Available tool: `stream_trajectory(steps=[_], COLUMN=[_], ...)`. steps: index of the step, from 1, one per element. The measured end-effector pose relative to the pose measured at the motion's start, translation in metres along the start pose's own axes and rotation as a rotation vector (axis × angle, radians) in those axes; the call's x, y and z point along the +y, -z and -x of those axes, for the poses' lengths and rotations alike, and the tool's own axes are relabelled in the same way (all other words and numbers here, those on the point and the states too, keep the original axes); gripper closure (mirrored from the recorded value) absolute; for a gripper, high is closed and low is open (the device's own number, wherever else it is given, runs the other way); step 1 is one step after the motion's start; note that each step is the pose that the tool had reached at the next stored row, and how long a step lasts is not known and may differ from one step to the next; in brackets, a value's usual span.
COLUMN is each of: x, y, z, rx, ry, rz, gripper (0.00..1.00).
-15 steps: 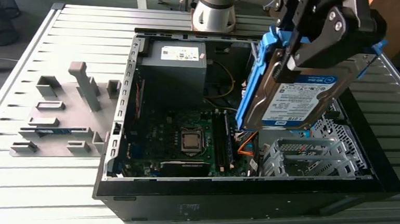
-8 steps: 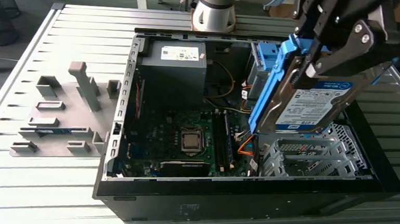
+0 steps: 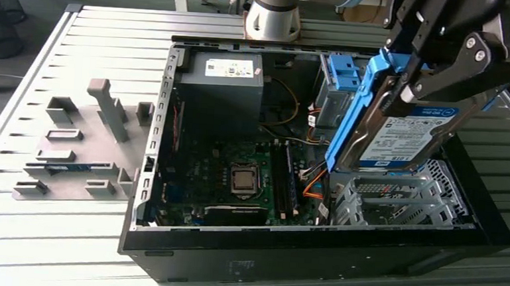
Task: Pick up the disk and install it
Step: 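Insert the disk into the insertion slot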
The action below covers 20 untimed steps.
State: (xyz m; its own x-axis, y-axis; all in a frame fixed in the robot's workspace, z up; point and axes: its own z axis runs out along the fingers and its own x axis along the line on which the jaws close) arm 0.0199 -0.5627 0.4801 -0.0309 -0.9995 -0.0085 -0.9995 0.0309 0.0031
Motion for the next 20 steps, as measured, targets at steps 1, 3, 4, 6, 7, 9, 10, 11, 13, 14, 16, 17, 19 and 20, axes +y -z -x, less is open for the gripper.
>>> stream_trajectory(steps=[1, 3, 4, 6, 7, 9, 10, 11, 13, 14, 16, 17, 19, 20], x=[0.0000, -0.0001, -0.0002, -0.0009, -0.0019, -0.0062, -0.0086, -0.0114, -0.0166, -0.0188, -0.0225, -0.0239, -0.0245, -0.0245], y=[-0.0001, -0.0007, -0.0012, -0.0027, -0.0038, -0.0055, -0.0062, -0.0072, -0.0088, -0.0100, -0.0128, -0.0137, -0.0142, -0.0143], z=[-0.0001, -0.0012, -0.0020, -0.0041, -0.0049, -0.0058, -0.0060, -0.0063, -0.0065, -0.0066, -0.0066, -0.0066, -0.0066, -0.0066], rx=[-0.0002, -0.0002, -0.0002, -0.0002, -0.0005, -0.0003, -0.0002, -0.0004, -0.0002, -0.0001, -0.0001, 0.0000, 0.0001, 0.0000], ry=[0.000, 0.001, 0.001, 0.001, 0.001, 0.001, 0.001, 0.001, 0.001, 0.001, 0.001, 0.001, 0.001, 0.001], rz=[-0.0052, -0.0097, -0.0102, -0.0103, -0.0104, -0.0103, -0.0103, -0.0103, -0.0102, -0.0100, -0.0096, -0.0089, -0.0077, -0.0076], gripper=[0.63, 0.63, 0.63, 0.63, 0.63, 0.63, 0.63, 0.63, 0.63, 0.63, 0.63, 0.63, 0.63, 0.63])
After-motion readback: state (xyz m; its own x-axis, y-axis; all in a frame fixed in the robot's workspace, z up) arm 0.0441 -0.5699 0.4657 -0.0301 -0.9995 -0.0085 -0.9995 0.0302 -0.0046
